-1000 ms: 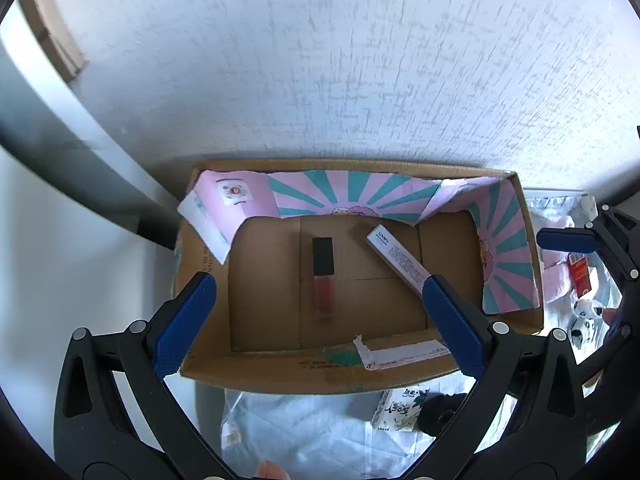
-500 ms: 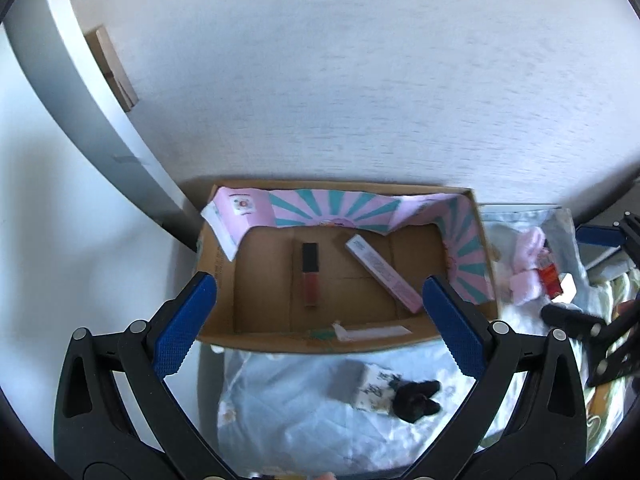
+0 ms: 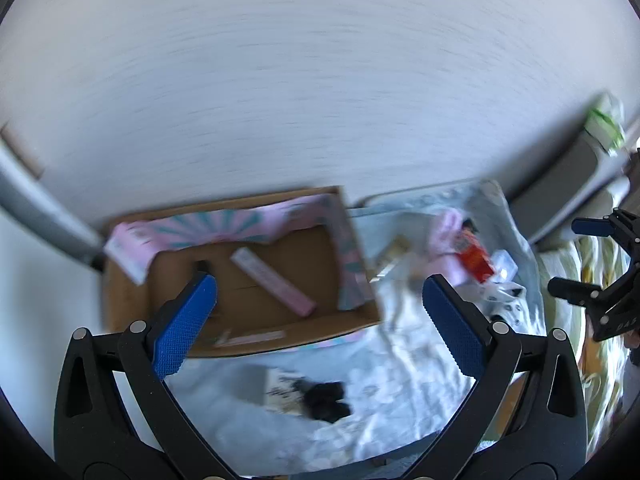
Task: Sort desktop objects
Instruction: 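Withdraw both tools from the box back toward the sheet, then grasp a pink fuzzy slipper with the left tool while the right tool grasps a dalmatian slipper, then carry both slippers into the cardboard box and open both tools, then withdraw both tools from the box back toward the sheet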
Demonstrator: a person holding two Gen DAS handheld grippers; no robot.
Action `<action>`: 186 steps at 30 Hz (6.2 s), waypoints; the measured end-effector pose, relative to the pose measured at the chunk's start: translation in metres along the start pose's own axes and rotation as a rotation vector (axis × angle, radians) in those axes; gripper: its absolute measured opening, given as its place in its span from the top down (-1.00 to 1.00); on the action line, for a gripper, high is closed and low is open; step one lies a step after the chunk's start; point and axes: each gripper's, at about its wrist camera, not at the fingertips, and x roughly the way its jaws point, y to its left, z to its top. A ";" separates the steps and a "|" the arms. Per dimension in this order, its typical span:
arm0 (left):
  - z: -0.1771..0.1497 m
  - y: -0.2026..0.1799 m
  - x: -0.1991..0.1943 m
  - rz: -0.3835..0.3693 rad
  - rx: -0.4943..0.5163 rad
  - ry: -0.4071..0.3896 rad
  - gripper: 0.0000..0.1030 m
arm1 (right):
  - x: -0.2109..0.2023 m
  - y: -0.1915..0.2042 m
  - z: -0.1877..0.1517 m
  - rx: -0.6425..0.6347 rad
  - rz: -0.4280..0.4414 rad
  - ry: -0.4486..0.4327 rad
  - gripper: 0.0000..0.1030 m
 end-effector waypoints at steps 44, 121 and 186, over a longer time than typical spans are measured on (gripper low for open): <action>0.011 -0.182 0.250 -0.090 0.412 0.216 0.51 | 0.132 -0.077 -0.107 0.064 0.021 0.251 0.40; -0.036 0.195 0.063 0.108 -0.231 0.289 0.58 | 0.178 0.106 0.176 0.052 0.112 0.339 0.52; 0.011 0.096 0.017 0.074 -0.035 0.203 -1.00 | 0.100 0.080 0.144 -0.088 -0.062 0.269 -0.99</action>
